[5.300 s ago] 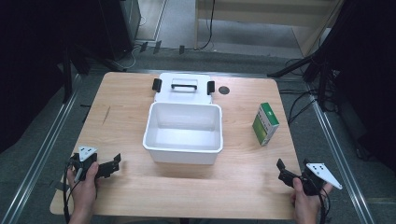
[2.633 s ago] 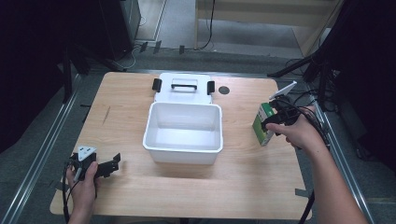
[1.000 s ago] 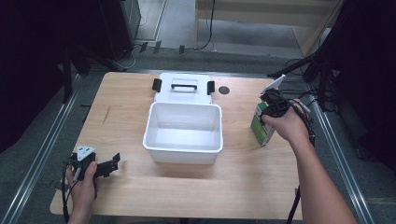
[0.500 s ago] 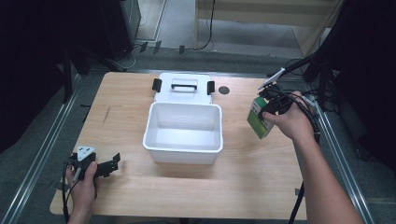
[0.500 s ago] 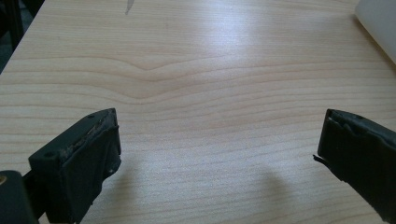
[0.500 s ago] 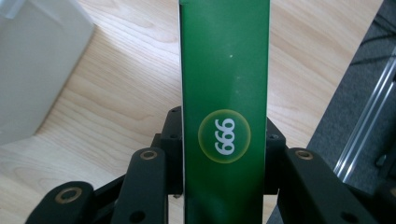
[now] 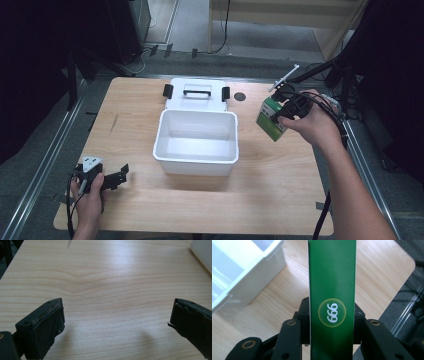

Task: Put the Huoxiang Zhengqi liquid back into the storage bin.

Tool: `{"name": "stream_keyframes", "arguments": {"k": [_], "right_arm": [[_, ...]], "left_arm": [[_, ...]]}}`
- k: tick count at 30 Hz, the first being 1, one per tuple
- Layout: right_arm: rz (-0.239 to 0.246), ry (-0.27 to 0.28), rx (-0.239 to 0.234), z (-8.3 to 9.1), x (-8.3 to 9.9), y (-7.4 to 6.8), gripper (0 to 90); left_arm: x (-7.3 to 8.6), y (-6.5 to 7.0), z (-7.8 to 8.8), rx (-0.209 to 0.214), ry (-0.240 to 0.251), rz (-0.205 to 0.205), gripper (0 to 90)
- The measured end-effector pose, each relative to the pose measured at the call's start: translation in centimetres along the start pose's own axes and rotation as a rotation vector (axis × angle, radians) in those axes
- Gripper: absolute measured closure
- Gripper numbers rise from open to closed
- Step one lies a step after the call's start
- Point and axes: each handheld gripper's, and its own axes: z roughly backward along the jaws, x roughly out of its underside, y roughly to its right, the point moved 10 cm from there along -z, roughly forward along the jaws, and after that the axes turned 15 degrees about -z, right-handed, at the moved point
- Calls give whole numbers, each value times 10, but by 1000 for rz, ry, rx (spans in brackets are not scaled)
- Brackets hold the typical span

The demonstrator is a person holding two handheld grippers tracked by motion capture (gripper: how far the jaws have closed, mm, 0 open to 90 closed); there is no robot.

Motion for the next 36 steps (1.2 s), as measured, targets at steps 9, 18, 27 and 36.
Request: {"name": "stream_keyframes", "arguments": {"k": [9, 18, 27, 36], "right_arm": [[93, 23, -33, 19, -8, -20, 646], [177, 44, -81, 33, -14, -37, 645], [215, 55, -89, 43, -19, -45, 644], [248, 66, -101, 51, -25, -60, 643]], "left_arm": [[0, 0, 0, 1, -2, -1, 0], [0, 0, 0, 2, -2, 0, 0], [0, 0, 0, 3, -3, 1, 0], [0, 0, 0, 5, -2, 2, 0]]}}
